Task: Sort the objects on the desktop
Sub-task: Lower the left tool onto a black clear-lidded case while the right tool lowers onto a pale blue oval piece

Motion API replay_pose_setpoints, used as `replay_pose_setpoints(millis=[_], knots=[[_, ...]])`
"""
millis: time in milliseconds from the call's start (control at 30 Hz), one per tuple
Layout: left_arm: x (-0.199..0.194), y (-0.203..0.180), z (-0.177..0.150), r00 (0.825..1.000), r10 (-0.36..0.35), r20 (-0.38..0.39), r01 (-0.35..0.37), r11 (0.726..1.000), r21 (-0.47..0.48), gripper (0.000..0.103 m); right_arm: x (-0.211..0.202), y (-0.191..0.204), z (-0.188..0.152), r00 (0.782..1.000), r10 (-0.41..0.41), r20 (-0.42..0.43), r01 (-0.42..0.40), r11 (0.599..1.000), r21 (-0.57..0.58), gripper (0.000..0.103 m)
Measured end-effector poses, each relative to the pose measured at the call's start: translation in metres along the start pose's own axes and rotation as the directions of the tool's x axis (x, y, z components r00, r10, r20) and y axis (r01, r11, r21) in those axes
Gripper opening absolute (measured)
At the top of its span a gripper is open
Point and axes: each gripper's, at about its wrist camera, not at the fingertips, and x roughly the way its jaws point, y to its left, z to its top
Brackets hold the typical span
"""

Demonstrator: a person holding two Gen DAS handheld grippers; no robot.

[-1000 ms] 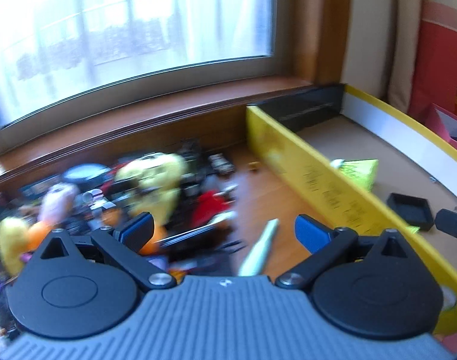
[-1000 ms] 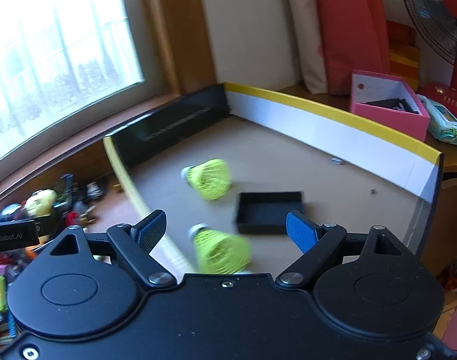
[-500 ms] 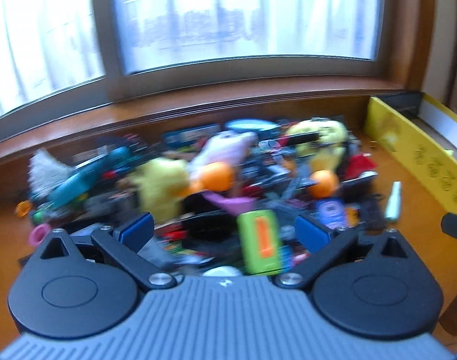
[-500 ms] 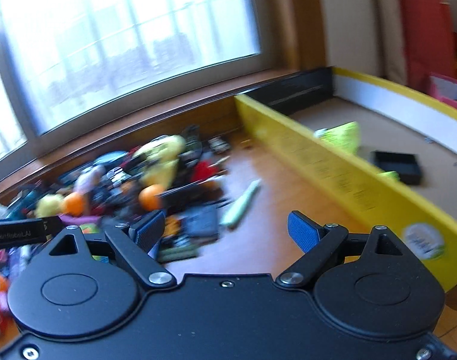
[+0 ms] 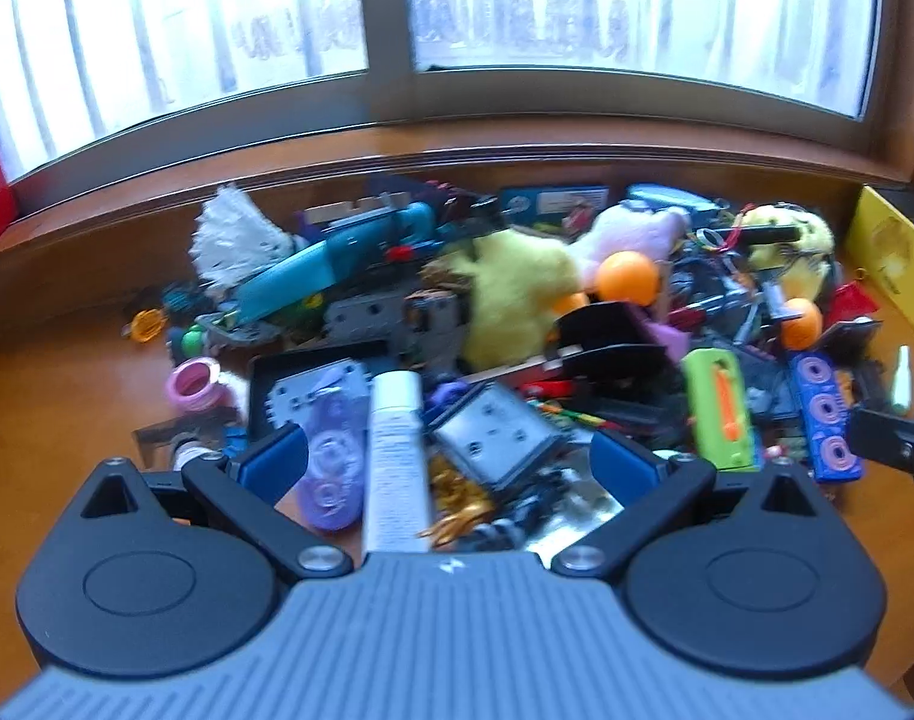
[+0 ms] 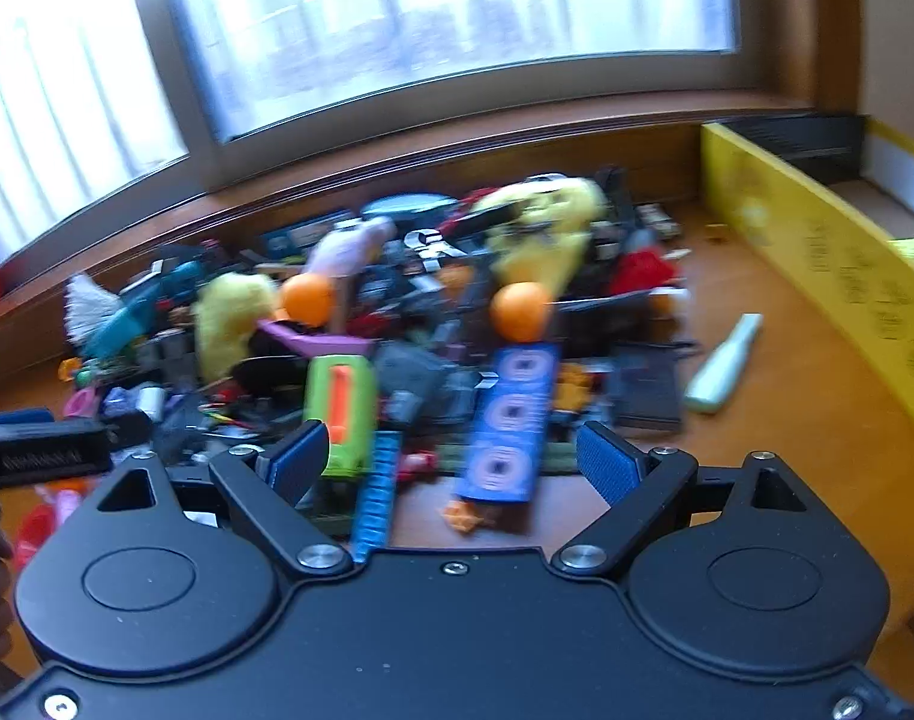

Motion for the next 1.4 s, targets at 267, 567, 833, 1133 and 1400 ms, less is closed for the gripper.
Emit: replay_pose_setpoints(millis=[267,567,833,1133,1400], knots=[[0.001,0.029,-0.025,0.999,0.028,-0.022,-0.03,0.998,-0.062,0.103,0.04,0.039,-0.007,0.988,0.129,-0.089,-0.138,0.986,-0.097,0.085],[0.003,0.059,-0.034,0.999,0.044,-0.016,-0.045,0.998,-0.041,0.103,0.046,0.088,-0.025,0.974,0.17,-0.149,-0.187,0.976,-0.109,0.076],[0.008,0.088,-0.035,0.997,0.077,-0.004,-0.077,0.995,-0.06,0.103,0.056,0.108,-0.032,0.974,0.142,-0.178,-0.16,0.983,-0.09,0.068],[0.014,0.117,-0.034,0.997,0.08,0.015,-0.078,0.992,-0.096,0.103,0.062,0.118,-0.035,0.978,0.104,-0.183,-0.121,0.989,-0.086,0.067],[0.038,0.152,-0.015,0.996,0.088,0.001,-0.086,0.973,-0.216,0.103,0.063,0.121,-0.034,0.981,0.085,-0.177,-0.099,0.992,-0.076,0.066]])
